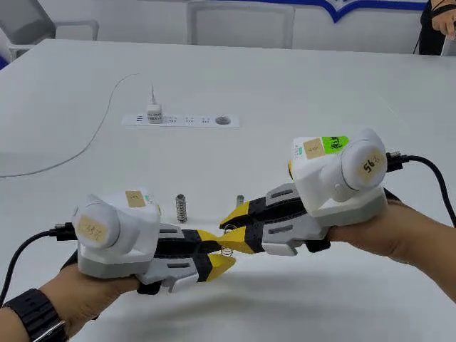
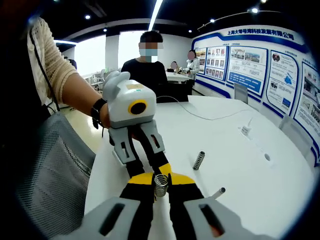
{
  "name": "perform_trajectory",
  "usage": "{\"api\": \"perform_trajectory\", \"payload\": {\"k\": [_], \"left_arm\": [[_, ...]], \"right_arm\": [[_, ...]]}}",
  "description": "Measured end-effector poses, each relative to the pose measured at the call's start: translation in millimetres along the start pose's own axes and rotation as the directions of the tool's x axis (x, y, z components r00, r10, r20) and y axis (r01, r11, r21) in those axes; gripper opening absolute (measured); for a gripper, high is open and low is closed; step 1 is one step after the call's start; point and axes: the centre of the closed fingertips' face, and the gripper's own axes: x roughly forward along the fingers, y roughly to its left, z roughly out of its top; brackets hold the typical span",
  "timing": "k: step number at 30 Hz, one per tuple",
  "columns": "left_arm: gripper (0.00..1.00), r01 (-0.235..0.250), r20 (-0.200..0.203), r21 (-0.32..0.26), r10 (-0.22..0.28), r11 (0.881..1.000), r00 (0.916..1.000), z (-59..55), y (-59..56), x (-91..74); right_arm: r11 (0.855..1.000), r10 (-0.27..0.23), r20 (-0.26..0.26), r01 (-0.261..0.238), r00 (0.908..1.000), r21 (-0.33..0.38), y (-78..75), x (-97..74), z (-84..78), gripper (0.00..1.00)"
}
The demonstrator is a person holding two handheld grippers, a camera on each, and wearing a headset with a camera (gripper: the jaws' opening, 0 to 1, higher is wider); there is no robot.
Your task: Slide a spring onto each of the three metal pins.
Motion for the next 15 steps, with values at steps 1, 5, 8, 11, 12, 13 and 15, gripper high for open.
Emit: {"api": "perform_trajectory", "payload": {"k": [1, 5, 8, 11, 12, 13, 15], "left_arm": [[0.15, -0.004, 0.001, 0.000, 0.004, 1.000, 1.0000, -0.4, 0.8, -0.9], [0.19, -0.021, 0.008, -0.006, 0.021, 1.000, 0.9997, -1.2, 4.0, -5.0], [0.23, -0.037, 0.015, -0.013, 0.037, 0.999, 0.9992, -2.0, 6.8, -8.0], [0.26, -0.044, 0.018, -0.020, 0.044, 0.999, 0.9989, -2.5, 7.2, -10.5], [0.28, -0.046, 0.019, -0.022, 0.047, 0.999, 0.9987, -2.9, 7.6, -11.3], [0.29, -0.050, 0.022, -0.026, 0.050, 0.998, 0.9985, -3.3, 8.1, -12.7], [0.30, -0.055, 0.024, -0.029, 0.056, 0.998, 0.9982, -3.9, 8.7, -14.2]], "right_arm": [[1.000, -0.002, 0.001, 0.002, 1.0000, 0.002, -1.0, -0.5, 0.1, 0.11], [1.000, -0.014, 0.003, 0.014, 0.9999, 0.007, -4.4, -2.4, 0.1, 0.11], [1.000, -0.024, 0.005, 0.024, 0.9997, 0.011, -7.8, -4.1, 0.6, 0.11], [0.999, -0.037, 0.006, 0.037, 0.9993, 0.013, -11.8, -5.7, 1.0, 0.11], [0.999, -0.040, 0.006, 0.040, 0.9992, 0.014, -12.7, -6.1, 0.9, 0.11], [0.999, -0.044, 0.007, 0.044, 0.9990, 0.014, -14.0, -6.8, 1.0, 0.11], [0.999, -0.049, 0.008, 0.049, 0.9988, 0.017, -16.0, -7.9, 1.2, 0.12]]}}
